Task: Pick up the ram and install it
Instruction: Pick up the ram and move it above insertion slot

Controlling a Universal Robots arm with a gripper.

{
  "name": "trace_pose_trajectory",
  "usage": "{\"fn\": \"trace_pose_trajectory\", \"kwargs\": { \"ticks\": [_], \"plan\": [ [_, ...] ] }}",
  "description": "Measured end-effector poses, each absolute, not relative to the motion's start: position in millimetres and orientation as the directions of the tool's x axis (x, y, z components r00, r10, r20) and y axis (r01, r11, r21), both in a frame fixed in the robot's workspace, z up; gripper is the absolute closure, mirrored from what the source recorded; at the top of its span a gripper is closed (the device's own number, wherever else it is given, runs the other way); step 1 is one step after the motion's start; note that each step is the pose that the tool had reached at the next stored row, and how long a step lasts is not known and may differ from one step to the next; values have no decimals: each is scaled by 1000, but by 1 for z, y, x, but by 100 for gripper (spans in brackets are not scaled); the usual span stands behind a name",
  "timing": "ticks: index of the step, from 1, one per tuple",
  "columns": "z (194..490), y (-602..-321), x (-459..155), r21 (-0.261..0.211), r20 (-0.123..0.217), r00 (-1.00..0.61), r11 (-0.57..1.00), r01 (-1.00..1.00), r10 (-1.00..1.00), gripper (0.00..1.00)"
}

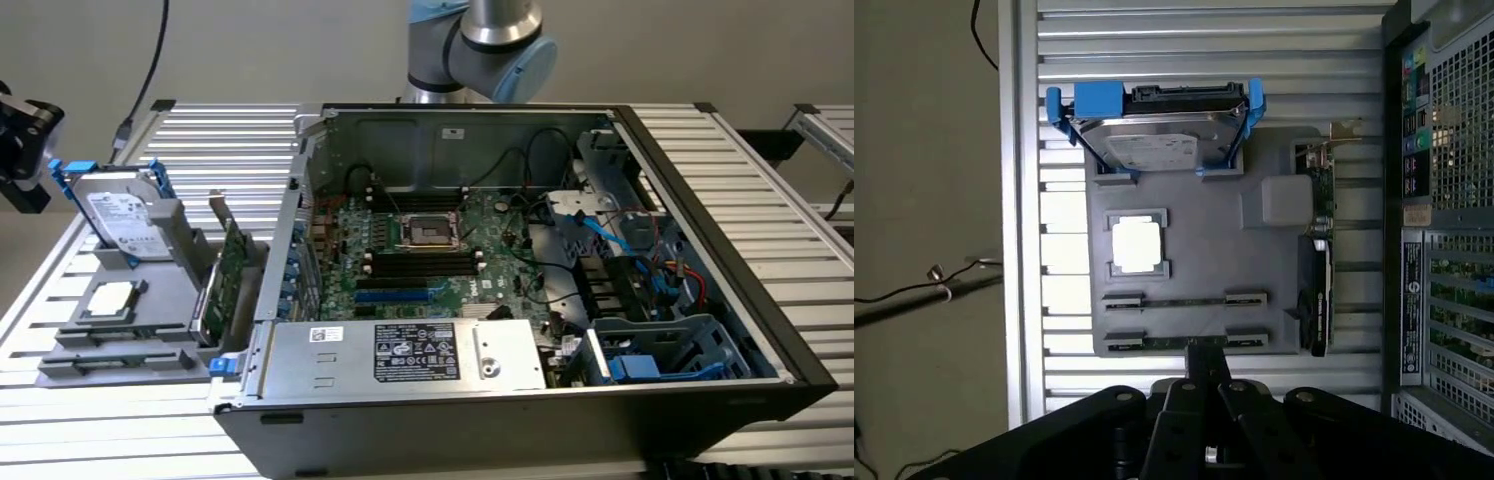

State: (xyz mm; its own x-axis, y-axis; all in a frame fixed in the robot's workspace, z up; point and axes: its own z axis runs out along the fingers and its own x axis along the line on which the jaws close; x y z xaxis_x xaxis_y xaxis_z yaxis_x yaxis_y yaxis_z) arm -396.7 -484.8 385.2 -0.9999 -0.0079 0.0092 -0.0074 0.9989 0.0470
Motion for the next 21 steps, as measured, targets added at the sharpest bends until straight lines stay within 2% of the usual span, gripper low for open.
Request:
{"fn": "trace_pose_trajectory", "kwargs": {
  "ticks": [21],
  "plan": [
    [384, -485, -397, 47, 9, -925, 924, -379, -380, 89]
  ]
}}
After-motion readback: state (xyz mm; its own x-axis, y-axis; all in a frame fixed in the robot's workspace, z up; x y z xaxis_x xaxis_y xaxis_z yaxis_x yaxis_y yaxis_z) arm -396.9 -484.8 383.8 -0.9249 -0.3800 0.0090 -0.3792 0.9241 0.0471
